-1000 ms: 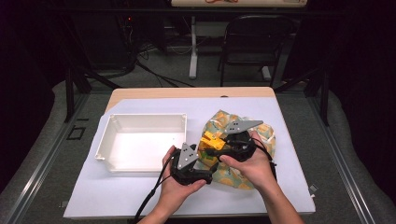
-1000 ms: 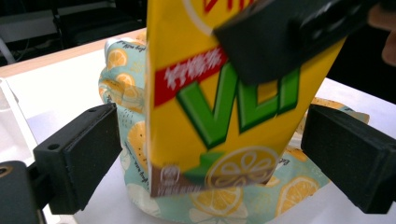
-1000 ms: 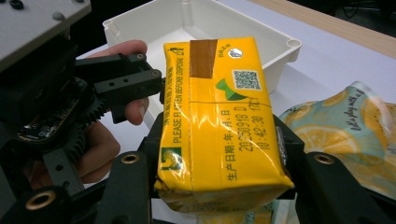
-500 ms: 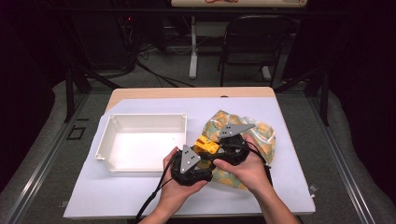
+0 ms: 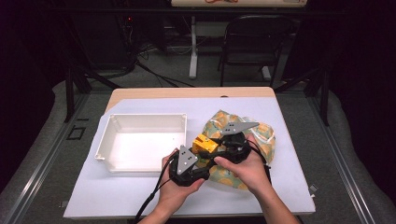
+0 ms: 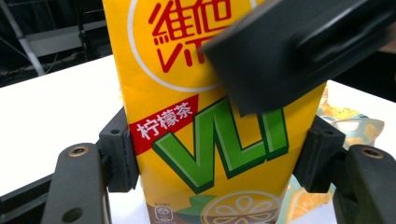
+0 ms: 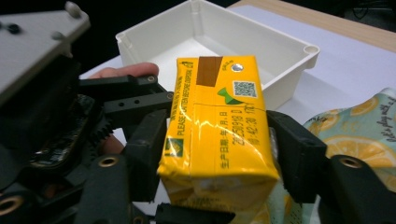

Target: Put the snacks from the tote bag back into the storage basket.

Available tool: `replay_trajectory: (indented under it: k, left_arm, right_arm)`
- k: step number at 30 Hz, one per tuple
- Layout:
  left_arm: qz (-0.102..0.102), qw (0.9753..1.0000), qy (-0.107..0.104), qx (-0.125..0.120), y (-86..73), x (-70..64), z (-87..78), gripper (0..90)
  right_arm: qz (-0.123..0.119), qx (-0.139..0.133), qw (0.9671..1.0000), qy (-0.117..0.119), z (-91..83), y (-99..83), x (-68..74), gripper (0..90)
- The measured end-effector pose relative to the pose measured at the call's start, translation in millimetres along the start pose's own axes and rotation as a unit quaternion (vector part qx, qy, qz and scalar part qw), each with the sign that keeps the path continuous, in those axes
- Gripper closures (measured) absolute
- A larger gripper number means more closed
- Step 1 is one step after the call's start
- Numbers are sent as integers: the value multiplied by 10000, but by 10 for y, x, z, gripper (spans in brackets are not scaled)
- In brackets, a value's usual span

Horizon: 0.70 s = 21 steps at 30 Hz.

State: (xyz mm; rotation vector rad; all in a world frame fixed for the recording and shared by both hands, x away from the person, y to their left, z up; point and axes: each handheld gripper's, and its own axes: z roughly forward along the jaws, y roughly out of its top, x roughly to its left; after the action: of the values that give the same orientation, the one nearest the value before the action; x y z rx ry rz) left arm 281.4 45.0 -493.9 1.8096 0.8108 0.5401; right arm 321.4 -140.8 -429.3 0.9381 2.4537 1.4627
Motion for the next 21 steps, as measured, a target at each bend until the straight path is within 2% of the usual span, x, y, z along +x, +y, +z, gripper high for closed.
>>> replay_trajectory:
  k: [8,11,12,18,21]
  left_arm:
    - [-214,9997,140,-62,22,162,-43,312]
    - [-314,9992,224,-94,24,248,-62,312]
    - [-391,9989,247,-109,25,314,-77,312]
    - [-526,9979,333,-184,32,460,-106,313]
    - [-577,9973,412,-202,28,534,-122,312]
  right_arm:
    - [92,-352,9993,6,-157,28,-87,260]
    - [97,-390,9992,-13,-172,26,-100,246]
    - [109,-418,9991,-54,-184,22,-116,233]
    - [108,-505,9986,-99,-191,6,-153,222]
    - [110,-464,9988,-111,-179,-12,-178,220]
